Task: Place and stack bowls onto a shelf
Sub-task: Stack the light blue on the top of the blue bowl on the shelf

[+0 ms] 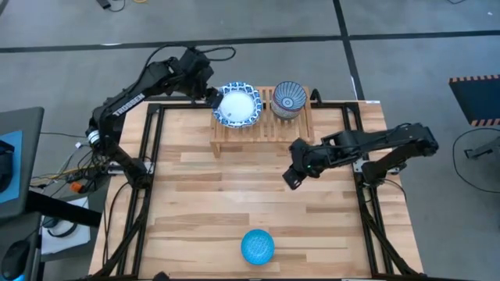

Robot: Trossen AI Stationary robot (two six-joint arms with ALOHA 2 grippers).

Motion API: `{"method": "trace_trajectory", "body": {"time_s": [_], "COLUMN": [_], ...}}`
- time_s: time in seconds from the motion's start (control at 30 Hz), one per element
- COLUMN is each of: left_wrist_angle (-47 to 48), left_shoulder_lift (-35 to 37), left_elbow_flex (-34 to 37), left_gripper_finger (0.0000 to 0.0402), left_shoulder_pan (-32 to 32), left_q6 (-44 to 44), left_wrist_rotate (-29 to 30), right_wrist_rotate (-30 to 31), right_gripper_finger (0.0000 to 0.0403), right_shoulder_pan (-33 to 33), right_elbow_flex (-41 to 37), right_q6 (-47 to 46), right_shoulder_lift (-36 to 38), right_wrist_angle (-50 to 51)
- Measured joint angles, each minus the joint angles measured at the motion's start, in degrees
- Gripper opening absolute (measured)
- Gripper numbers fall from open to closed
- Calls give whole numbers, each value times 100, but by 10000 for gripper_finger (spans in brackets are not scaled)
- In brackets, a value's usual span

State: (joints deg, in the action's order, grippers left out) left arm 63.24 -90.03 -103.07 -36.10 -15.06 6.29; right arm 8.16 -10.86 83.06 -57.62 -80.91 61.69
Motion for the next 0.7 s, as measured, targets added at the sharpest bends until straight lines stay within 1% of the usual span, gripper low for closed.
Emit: {"method": "trace_trajectory", "body": {"time_s": [0.07, 0.2, 0.3, 0.5, 0.6, 0.7], "left_wrist_angle": [108, -6, -251, -1257, -1624, -1672], "left_shoulder_lift": [135, 456, 744, 1496, 1898, 2231], "left_elbow_flex": [7, 139, 452, 1707, 2371, 2904], "left_gripper_finger": [221, 221, 221, 221, 221, 221], "left_shoulder_pan": [211, 872, 1419, 2357, 2839, 3332], "left_q6": [-119, -192, -239, -607, -898, -1360], "left_wrist_rotate": [235, 773, 1089, 1221, 1372, 1596], "right_wrist_rotate": [-174, -460, -528, -546, -554, -696], "right_gripper_finger": [134, 134, 134, 144, 162, 189], "right_shoulder_pan": [-58, -242, -426, -766, -980, -1175], "right_elbow_flex": [-88, -91, -89, -89, -88, -87], "right_q6": [197, 540, 650, 329, 312, 214], "right_shoulder_lift": [-110, -467, -717, -1306, -1599, -1886], "right_wrist_angle": [-258, -797, -1227, -2022, -2305, -2497]}}
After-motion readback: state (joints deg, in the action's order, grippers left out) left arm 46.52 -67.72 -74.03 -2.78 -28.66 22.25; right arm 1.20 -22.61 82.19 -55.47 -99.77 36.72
